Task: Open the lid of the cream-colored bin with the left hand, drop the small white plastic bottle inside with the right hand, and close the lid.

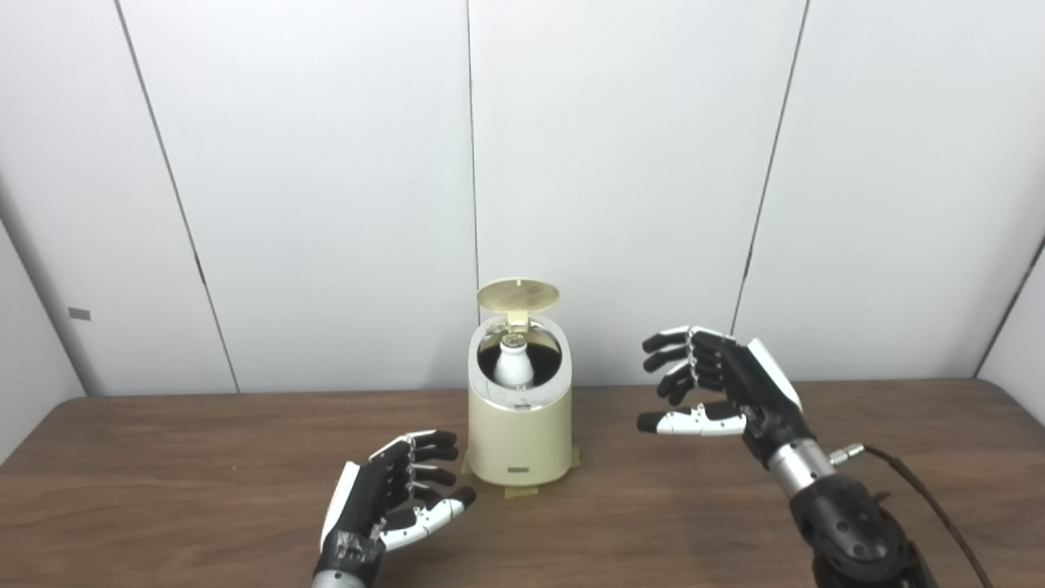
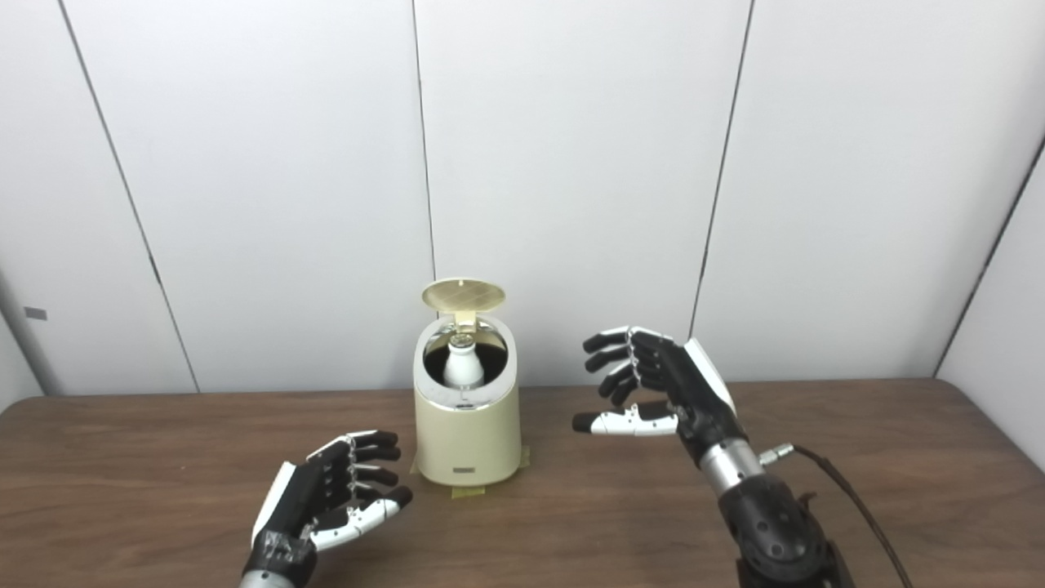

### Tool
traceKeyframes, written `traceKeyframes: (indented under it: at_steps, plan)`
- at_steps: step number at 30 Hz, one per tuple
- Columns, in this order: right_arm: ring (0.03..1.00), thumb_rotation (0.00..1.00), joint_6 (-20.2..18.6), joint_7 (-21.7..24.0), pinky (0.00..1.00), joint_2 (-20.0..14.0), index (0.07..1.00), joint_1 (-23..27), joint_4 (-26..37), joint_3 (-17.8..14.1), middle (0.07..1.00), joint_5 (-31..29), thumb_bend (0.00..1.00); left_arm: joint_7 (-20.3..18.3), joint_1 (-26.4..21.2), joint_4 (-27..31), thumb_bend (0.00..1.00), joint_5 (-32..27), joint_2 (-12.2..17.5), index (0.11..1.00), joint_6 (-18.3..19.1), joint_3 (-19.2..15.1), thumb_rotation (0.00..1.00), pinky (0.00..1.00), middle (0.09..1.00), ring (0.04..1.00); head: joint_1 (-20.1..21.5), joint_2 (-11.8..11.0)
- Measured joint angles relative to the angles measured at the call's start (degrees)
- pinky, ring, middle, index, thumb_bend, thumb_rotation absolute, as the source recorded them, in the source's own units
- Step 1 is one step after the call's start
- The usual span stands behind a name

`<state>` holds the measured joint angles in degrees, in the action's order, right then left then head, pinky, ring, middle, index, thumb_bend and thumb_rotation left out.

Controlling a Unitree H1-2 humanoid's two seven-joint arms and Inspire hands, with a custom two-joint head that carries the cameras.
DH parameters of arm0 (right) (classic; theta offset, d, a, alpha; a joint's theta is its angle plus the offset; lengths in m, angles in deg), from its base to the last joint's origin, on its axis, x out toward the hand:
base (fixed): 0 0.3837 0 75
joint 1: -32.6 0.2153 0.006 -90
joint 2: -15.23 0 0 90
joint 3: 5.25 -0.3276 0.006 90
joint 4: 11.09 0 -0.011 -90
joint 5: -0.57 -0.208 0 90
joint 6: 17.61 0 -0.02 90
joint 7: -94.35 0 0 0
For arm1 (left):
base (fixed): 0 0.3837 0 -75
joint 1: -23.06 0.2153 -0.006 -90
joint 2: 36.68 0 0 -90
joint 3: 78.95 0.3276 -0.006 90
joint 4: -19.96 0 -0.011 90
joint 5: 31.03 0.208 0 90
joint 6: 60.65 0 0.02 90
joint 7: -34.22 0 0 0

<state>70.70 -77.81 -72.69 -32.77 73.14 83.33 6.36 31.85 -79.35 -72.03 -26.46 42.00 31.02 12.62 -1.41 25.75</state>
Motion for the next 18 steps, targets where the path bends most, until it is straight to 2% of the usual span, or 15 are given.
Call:
traceKeyframes:
  at_steps: [3,6,9,14,18]
  plan:
    - [0.548,0.19,0.2,-0.3,0.45,0.5,0.744,-1.9,-0.3,-1.1,0.701,-1.3,0.78,0.0,0.0,0.0,0.65,0.0,0.0,0.722,0.0,0.0,0.04,0.53,0.697,0.617,-0.9,-0.2]
    - [0.570,0.19,1.4,-0.3,0.48,1.6,0.759,-3.3,-0.9,-2.3,0.725,-4.3,0.77,0.0,0.2,0.4,0.65,0.0,0.1,0.722,0.0,0.0,0.04,0.52,0.696,0.615,-1.2,-0.1]
    - [0.585,0.20,2.4,-0.8,0.50,3.3,0.755,-4.8,-1.1,-2.3,0.729,-5.4,0.80,0.0,0.4,0.9,0.64,0.0,0.2,0.723,0.0,0.0,0.03,0.52,0.698,0.624,-1.2,0.1]
    - [0.554,0.21,4.7,-1.7,0.45,6.2,0.750,-6.7,-3.2,-2.6,0.726,-6.8,0.80,-0.1,1.2,2.2,0.64,-0.1,0.2,0.726,0.4,-0.1,0.04,0.53,0.704,0.633,-1.1,0.4]
    - [0.585,0.24,6.8,-1.8,0.46,6.6,0.737,-7.3,-4.3,-2.8,0.710,-7.1,0.83,-0.1,1.4,2.9,0.64,0.1,0.3,0.723,1.6,-0.1,0.04,0.54,0.702,0.629,-1.4,0.2]
